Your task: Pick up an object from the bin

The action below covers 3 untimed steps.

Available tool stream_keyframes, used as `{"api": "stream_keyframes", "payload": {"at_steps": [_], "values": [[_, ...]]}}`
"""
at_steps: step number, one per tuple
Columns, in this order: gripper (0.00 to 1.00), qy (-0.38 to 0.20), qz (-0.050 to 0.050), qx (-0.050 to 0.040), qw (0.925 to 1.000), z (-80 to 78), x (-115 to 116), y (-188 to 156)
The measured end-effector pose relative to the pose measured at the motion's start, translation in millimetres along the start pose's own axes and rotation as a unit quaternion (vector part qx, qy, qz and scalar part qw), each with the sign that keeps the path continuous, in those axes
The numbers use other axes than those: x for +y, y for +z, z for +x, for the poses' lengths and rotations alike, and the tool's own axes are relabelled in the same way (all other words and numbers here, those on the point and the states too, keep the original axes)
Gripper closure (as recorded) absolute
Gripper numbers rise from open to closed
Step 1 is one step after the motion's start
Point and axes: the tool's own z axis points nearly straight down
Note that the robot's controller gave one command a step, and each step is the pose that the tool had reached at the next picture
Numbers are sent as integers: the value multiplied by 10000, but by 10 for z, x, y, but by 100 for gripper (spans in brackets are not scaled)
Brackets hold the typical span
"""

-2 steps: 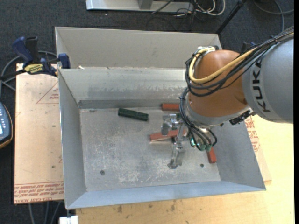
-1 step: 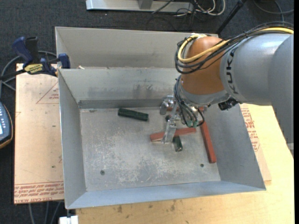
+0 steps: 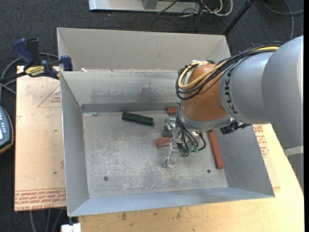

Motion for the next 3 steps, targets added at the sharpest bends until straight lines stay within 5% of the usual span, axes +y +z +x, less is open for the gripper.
{"api": "stream_keyframes", "payload": {"at_steps": [1,2,3], "values": [[100,5,-9,-38,10000,-27,5,-42],[100,-128,-9,-101,9999,-306,-187,-1219],[0,-132,-7,-51,9999,-281,-183,-1166]]}}
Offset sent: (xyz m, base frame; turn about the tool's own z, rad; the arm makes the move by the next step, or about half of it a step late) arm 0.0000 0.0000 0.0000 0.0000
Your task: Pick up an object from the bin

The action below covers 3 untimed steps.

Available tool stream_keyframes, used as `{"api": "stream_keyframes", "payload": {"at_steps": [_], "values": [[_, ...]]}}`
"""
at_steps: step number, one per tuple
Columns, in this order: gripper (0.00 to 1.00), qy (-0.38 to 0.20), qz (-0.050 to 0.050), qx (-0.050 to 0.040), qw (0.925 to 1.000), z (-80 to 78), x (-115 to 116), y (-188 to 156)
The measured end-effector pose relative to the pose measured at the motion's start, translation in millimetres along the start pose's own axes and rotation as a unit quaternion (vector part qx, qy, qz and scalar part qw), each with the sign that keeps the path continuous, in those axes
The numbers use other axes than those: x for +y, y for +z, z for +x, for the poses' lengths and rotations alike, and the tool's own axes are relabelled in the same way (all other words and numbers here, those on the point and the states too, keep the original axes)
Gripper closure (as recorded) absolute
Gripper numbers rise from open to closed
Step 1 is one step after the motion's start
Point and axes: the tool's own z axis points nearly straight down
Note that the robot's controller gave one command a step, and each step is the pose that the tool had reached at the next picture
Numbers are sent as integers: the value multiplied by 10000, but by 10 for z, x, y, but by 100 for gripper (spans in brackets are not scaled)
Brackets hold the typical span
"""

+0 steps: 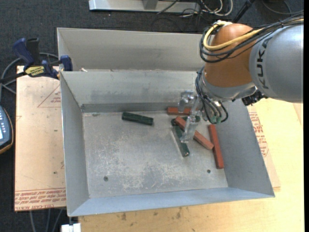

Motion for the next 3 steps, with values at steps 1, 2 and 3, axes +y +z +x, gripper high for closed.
{"api": "stream_keyframes", "payload": {"at_steps": [1,2,3], "values": [[0,980,-2,-20,9952,-375,-265,1146],[0,1617,17,32,9868,231,-860,1141],[100,1592,4,6,9872,207,-830,1133]]}}
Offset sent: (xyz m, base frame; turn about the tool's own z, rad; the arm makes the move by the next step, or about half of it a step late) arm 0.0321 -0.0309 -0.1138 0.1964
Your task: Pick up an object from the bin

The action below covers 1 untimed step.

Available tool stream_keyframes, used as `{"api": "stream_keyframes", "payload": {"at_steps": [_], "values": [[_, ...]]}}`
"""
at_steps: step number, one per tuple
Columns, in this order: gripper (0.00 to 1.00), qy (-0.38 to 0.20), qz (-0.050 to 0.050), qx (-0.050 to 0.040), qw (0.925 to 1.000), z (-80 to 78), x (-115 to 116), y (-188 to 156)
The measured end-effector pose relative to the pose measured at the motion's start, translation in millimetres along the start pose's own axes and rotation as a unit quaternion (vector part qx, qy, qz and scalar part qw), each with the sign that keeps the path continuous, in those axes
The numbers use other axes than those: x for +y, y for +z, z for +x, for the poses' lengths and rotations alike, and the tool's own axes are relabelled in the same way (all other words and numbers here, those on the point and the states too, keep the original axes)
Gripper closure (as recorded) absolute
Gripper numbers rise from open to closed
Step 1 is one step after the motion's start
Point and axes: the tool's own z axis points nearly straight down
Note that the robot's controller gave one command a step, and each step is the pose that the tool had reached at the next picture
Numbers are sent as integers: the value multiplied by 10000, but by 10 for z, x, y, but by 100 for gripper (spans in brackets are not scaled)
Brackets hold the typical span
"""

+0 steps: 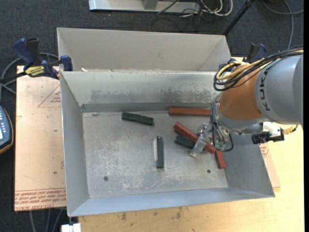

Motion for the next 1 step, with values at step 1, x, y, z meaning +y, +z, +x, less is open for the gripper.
{"api": "stream_keyframes", "payload": {"at_steps": [1], "values": [[100,-35,-9,-46,10000,-28,-192,-1369]]}}
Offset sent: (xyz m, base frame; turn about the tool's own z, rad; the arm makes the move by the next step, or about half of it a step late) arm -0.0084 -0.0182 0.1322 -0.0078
